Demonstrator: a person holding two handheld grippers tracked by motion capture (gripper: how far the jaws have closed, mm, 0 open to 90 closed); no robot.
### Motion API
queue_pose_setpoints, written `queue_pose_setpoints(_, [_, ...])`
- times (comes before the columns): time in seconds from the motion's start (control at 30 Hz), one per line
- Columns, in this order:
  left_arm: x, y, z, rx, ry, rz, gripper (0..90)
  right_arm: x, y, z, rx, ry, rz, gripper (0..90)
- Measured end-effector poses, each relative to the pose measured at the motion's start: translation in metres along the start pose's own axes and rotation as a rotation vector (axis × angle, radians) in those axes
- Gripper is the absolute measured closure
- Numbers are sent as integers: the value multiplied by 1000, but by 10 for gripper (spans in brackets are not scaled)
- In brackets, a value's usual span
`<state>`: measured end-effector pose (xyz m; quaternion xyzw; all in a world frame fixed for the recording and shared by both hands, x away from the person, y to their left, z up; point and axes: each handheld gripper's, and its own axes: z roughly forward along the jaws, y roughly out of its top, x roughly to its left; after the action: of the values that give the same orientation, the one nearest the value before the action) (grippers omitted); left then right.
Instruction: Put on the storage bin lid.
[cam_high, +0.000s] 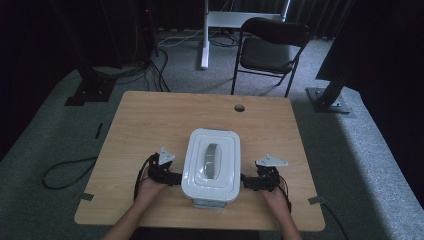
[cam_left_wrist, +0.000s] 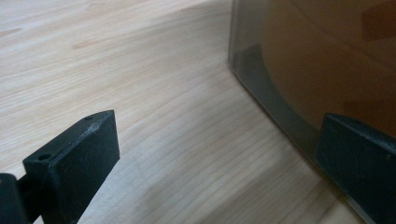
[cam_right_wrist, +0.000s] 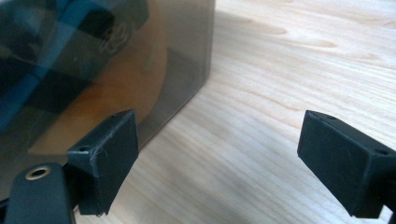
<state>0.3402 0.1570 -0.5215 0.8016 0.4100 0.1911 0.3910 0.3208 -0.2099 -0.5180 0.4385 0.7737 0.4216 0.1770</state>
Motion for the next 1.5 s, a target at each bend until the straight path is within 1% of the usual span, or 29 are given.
queue_pose_setpoints(0.07, [0, 0, -1, -6, -1, 0, 4, -1, 0, 0, -3, 2, 4, 119])
queue_pose_setpoints(0.1, [0, 0, -2, -22, -4, 2, 4, -2, 0, 0, -1, -4, 4, 119])
queue_pose_setpoints(0.17, [-1, -1, -2, -22, 1, 2, 4, -2, -1, 0, 3, -1, 6, 119])
queue_pose_setpoints(0.2, [-1, -1, -2, -27, -7, -3, 4, -2, -1, 0, 4, -2, 5, 119])
queue_pose_setpoints(0.37, [-1, -2, -3, -16, 5, -1, 4, -2, -2, 1, 7, 0, 8, 119])
queue_pose_setpoints(0.43, [0, -3, -5, -26, -2, -10, 4, -3, -2, 0, 4, -1, 11, 119])
queue_pose_setpoints(0.5, [1, -3, -6, -26, 1, -9, 4, -3, -2, 0, 3, 0, 14, 119])
queue_pose_setpoints(0.57, [1, -3, -6, -17, 2, -3, 4, -3, -2, 0, 4, -2, 14, 119])
queue_pose_setpoints(0.7, [0, -4, -6, -17, -2, -5, 4, -3, -2, -1, 2, -3, 14, 119])
queue_pose_setpoints(0.77, [-2, -6, -7, -13, -3, 0, 4, -4, -2, -2, 0, -6, 14, 119])
queue_pose_setpoints(0.87, [-2, -10, -8, -16, -4, -6, 4, -5, -3, -3, -1, -10, 16, 119])
queue_pose_setpoints(0.9, [-1, -11, -9, -23, -6, -12, 4, -5, -3, -3, 0, -10, 17, 119])
queue_pose_setpoints(1.0, [2, -13, -10, -20, 1, -18, 4, -6, -5, -4, 1, -15, 22, 119])
queue_pose_setpoints(1.07, [5, -15, -11, -28, 4, -24, 4, -7, -6, -5, 2, -21, 23, 119])
queue_pose_setpoints(1.23, [10, -19, -14, -23, 8, -28, 4, -10, -8, -7, 4, -31, 24, 119])
queue_pose_setpoints(1.33, [15, -24, -18, -35, 12, -36, 4, -12, -10, -10, 4, -47, 29, 119])
queue_pose_setpoints(1.43, [18, -26, -20, -28, 23, -36, 4, -15, -12, -13, 0, -64, 33, 119])
queue_pose_setpoints(1.5, [21, -28, -22, -21, 30, -37, 4, -16, -13, -14, -4, -66, 43, 119])
